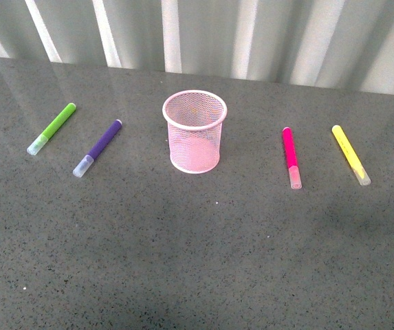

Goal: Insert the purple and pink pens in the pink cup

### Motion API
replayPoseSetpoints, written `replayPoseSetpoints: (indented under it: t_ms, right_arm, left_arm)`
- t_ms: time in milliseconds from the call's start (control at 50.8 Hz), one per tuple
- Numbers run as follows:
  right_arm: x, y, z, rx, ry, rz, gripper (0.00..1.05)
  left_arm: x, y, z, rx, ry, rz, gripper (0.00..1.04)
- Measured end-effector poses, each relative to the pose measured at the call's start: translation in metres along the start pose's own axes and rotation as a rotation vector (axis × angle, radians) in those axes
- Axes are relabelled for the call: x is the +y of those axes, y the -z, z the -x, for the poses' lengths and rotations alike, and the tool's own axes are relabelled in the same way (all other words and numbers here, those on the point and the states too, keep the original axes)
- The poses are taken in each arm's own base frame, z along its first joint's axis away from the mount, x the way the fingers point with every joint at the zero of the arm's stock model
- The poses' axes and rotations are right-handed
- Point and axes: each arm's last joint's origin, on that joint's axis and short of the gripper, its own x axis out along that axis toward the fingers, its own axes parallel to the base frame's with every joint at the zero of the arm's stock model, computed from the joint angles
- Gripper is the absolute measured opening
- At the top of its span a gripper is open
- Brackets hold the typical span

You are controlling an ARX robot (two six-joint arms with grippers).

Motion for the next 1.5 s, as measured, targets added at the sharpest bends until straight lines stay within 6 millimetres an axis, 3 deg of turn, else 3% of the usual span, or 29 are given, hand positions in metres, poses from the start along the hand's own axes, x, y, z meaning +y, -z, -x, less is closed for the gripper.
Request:
replayPoseSetpoints:
  t_ms: [1240, 1319, 1398, 1496]
  right_arm:
    - [0.0, 0.0, 0.0, 0.0, 0.0, 0.0, 0.98]
    - [0.0, 0.0, 0.0, 0.0, 0.0, 0.0, 0.98]
    - [0.0, 0.0, 0.0, 0.0, 0.003, 0.0, 0.98]
    - [0.0, 0.0, 0.0, 0.001, 0.0, 0.0, 0.98]
  left_arm:
    - [0.0, 0.0, 0.0, 0.0, 0.0, 0.0, 0.98]
    - [-0.002, -0.001, -0.003, 0.004, -0.132, 0.104, 0.98]
    - [-0.017, -0.02, -0.017, -0.059, -0.262, 0.331, 0.98]
    - [-0.043, -0.054, -0.045, -0.111, -0.188, 0.443, 0.98]
